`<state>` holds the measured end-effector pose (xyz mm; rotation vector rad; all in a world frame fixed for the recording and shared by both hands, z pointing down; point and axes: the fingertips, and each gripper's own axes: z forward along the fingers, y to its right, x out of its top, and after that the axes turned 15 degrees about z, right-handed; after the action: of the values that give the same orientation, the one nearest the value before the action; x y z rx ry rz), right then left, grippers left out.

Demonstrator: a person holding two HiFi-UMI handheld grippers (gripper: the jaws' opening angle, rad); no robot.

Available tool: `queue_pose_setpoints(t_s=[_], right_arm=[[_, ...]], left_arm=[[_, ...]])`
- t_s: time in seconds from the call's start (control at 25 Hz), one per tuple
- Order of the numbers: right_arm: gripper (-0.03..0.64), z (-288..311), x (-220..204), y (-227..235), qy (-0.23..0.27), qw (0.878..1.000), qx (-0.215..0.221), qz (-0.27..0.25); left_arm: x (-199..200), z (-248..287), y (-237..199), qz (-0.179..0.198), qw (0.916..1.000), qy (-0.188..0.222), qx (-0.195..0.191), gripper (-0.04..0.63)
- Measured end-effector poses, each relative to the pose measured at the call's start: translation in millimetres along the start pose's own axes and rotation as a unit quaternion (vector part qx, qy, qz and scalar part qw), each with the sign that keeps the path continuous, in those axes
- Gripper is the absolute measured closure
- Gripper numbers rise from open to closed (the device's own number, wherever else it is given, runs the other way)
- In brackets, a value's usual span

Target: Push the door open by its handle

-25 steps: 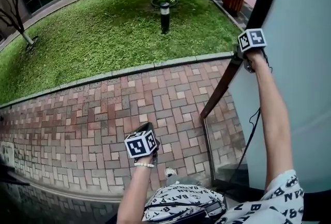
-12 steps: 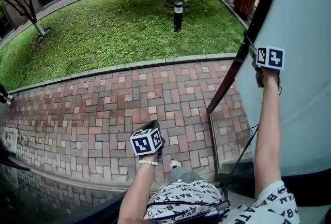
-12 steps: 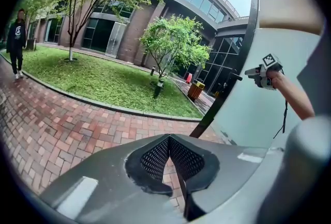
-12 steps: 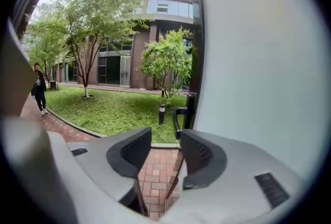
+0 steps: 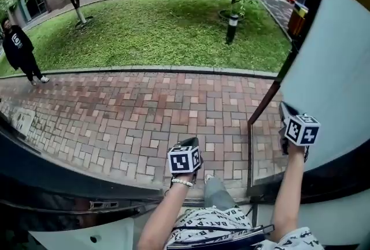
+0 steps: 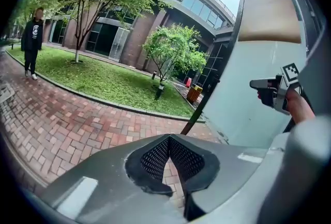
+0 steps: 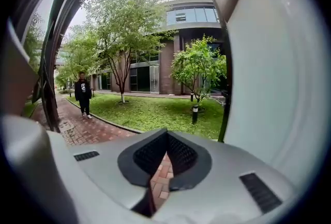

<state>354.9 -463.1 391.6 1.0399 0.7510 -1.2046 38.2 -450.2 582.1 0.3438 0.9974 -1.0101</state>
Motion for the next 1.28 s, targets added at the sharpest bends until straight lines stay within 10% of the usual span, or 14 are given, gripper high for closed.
queue_pose_setpoints(t_s=[0.56,1.28], right_arm=[[0.606,-96,-131,-67,-0.067,0.996,0.052,0.017],[0.606,-361,-350,-88,-0.135,0.979,0.136,0.074]], left_arm=[[-35,-80,70,0.015,0.9998,0.014,-0.003,0.607],[-203,-261,245,0.035,0.9993,0.016,0.003,0.606]])
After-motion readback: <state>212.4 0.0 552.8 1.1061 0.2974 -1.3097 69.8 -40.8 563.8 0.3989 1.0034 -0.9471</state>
